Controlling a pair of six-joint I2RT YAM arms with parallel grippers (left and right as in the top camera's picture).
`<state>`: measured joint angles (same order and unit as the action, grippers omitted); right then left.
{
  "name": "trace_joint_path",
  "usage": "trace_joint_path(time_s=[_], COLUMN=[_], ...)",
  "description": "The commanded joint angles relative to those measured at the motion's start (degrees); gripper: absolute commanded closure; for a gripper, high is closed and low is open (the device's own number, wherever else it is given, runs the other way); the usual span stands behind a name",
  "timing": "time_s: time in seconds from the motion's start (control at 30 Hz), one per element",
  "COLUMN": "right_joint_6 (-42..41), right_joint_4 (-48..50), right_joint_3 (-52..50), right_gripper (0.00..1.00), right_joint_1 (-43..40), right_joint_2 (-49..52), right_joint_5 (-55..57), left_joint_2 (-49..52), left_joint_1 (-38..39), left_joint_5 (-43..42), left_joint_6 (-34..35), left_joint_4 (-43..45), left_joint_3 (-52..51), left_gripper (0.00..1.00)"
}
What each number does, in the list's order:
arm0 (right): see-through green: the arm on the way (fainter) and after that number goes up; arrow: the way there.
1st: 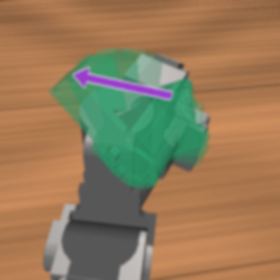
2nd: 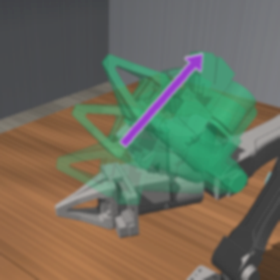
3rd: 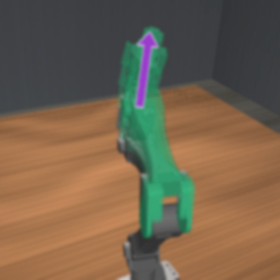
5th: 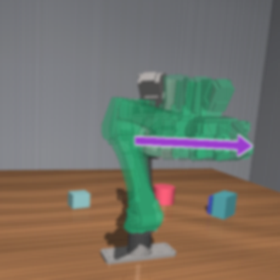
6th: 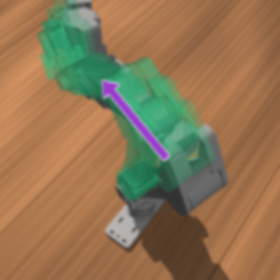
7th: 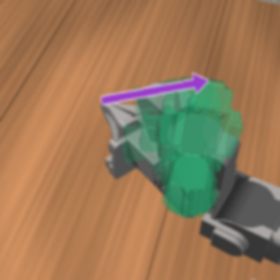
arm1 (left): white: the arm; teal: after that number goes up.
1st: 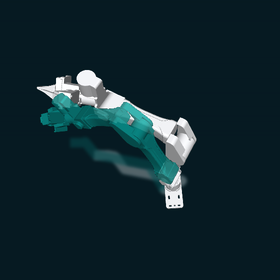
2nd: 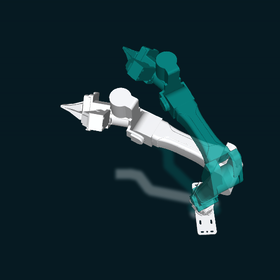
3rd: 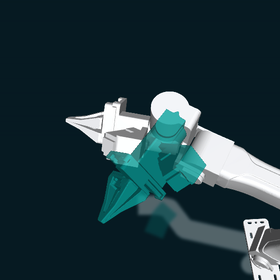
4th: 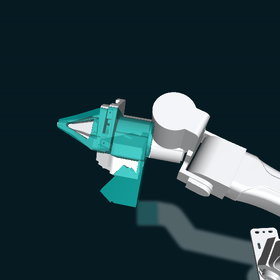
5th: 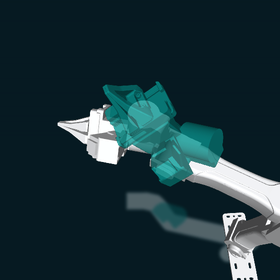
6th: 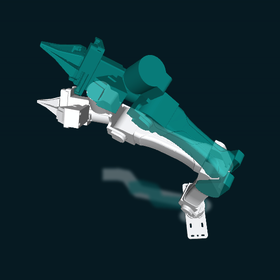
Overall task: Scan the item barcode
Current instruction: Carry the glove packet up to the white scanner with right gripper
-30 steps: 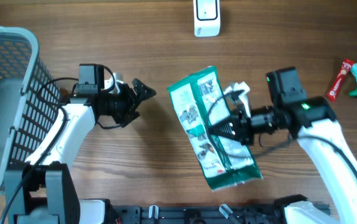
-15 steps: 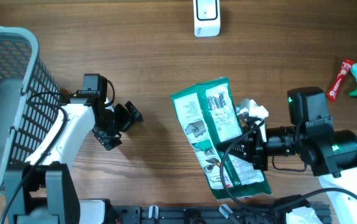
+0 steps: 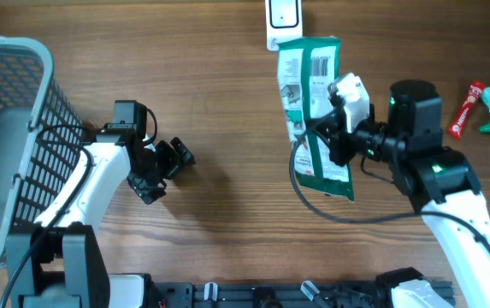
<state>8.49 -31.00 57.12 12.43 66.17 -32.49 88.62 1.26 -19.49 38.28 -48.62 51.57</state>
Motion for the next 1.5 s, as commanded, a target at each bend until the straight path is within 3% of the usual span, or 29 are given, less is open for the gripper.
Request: trace_joint_path(time_s=[0.0,0.07,0.27,0.43,0.63,0.8,1.1,1.27,1.47], right_joint_6=[-2.5,-2.4,9.1,16.5,24.9,34.3,52.3,64.4,66.5], right_joint_4=[0.5,4.1,20.1,25.8,40.0,42.6,42.6,48.1,49.9], right_joint_3=[0.3,0.3,0.3,0.3,0.8,9.4,35.4,38.8,38.8], right_gripper=[0.95,0.95,0.95,0.95,0.95,0.96,0.96,0.95,0.96], right_joint_1=[0.0,0.0,0.0,0.0,0.0,0.0,5.2,5.6,5.7], right_joint_2=[1.6,1.5,3.7,10.9,24.3,39.1,64.7,74.0,74.9], right_joint_5=[20.0,27.0,28.2,44.9,60.2,64.4,68.2,76.2,77.3], left_joint_2=[0.2,0.2,0.2,0.2,0.2,0.2,0.2,0.2,0.2], left_joint_1=[-0.3,-0.3,-0.3,-0.3,-0.3,-0.3,-0.3,-0.3,-0.3], left_joint_5=[0.5,0.5,0.5,0.5,0.5,0.5,0.5,0.5,0.5], left_joint_6=[0.1,0.1,0.1,0.1,0.1,0.1,0.1,0.1,0.1], left_joint_4=[0.0,0.0,0.0,0.0,0.0,0.0,0.0,0.0,0.0], left_joint_3=[0.1,0.1,0.1,0.1,0.1,0.1,0.1,0.1,0.1], left_gripper=[0.0,0.0,0.0,0.0,0.0,0.0,0.0,0.0,0.0])
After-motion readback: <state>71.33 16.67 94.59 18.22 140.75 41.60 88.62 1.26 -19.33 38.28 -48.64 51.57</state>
